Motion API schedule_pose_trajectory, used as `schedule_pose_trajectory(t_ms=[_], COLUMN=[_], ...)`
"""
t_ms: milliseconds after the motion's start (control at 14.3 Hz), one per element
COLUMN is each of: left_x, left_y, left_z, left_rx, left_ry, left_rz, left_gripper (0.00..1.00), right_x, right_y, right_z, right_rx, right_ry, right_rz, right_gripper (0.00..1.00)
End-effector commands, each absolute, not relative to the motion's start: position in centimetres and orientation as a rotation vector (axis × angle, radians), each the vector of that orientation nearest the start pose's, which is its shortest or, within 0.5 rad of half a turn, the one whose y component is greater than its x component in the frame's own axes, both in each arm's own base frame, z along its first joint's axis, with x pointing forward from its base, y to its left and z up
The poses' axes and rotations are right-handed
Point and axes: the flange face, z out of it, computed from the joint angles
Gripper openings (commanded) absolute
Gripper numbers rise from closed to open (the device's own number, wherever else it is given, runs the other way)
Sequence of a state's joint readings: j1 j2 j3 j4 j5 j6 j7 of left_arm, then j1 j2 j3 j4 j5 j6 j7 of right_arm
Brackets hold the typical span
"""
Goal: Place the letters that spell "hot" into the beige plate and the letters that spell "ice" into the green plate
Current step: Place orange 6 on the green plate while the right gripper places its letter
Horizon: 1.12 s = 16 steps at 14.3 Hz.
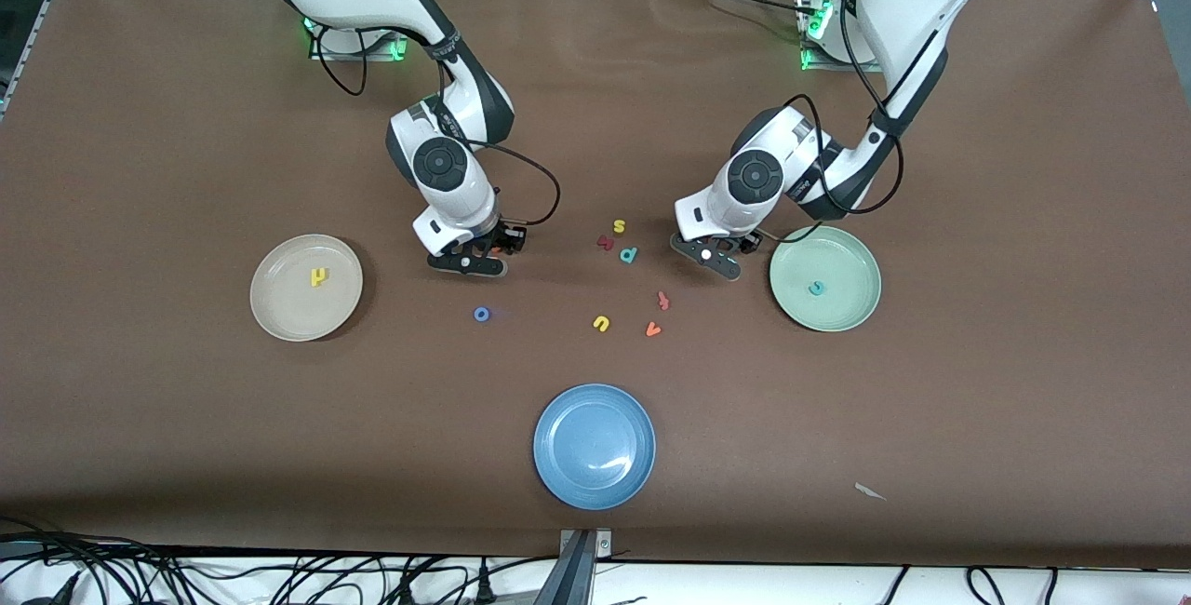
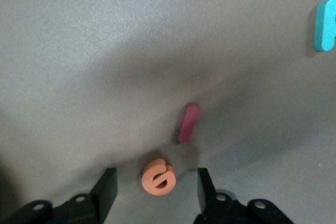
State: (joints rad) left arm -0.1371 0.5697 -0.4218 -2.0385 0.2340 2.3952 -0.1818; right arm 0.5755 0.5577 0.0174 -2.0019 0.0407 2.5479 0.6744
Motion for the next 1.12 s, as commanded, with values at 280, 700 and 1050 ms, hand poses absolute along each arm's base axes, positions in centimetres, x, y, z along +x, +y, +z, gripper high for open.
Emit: schedule_pose_trajectory(t_ms=[280, 700, 1050], left_x=[49.1, 51.5, 56.3], left_y=[-30.2, -28.2, -22.1], left_z=[16.5, 20.1, 23.5], left_rx=[-3.038, -3.021, -2.988], left_ry=[0.859, 0.784, 0.879], left_rz=[0.225, 0.220, 0.265], left_gripper=[0.15, 0.08, 0.10], right_x=[49.9, 49.8, 50.4], right_y=[34.0, 34.0, 34.3], right_z=[16.6, 16.1, 17.0], right_rx=[-3.128, -3.130, -3.117], right_ry=[0.185, 0.201, 0.186], right_rz=[0.077, 0.086, 0.069], right_gripper=[0.42, 0.23, 0.13])
